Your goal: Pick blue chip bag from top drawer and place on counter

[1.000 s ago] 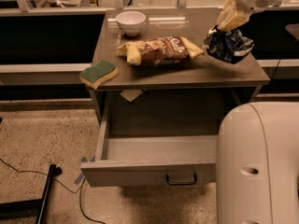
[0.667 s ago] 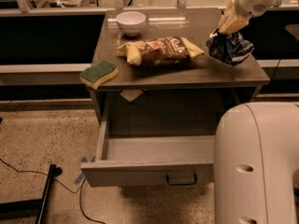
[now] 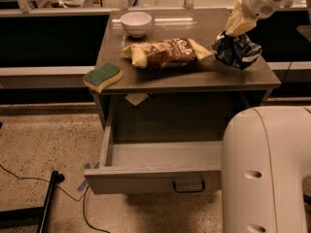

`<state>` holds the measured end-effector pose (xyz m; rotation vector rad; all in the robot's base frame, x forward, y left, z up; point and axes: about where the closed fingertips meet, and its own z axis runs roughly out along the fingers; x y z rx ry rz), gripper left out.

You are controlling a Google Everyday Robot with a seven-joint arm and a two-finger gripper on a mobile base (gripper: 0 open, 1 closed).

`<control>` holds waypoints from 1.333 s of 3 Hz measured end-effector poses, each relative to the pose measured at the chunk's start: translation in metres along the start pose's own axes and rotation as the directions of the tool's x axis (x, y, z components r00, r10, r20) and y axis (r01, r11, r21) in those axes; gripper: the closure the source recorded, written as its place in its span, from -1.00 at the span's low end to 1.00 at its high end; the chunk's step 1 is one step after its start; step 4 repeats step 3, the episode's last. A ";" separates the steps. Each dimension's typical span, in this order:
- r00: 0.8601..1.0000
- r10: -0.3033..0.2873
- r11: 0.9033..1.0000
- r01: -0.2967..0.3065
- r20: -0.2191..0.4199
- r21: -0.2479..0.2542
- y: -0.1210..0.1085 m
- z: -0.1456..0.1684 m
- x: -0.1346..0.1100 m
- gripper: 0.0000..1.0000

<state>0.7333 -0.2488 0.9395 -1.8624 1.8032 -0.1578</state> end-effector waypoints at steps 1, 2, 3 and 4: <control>1.000 0.000 1.000 0.000 0.002 0.003 -0.002 0.005 -0.001 -0.77; 0.994 -0.046 0.997 0.039 0.103 0.069 -0.007 -0.017 -0.010 -1.00; 0.936 -0.172 0.961 0.091 0.307 0.260 -0.016 -0.074 -0.026 -1.00; 0.936 -0.172 0.961 0.091 0.307 0.260 -0.016 -0.074 -0.026 -1.00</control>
Offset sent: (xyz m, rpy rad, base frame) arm -0.0301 0.0170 0.0690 0.2817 -0.2107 0.2432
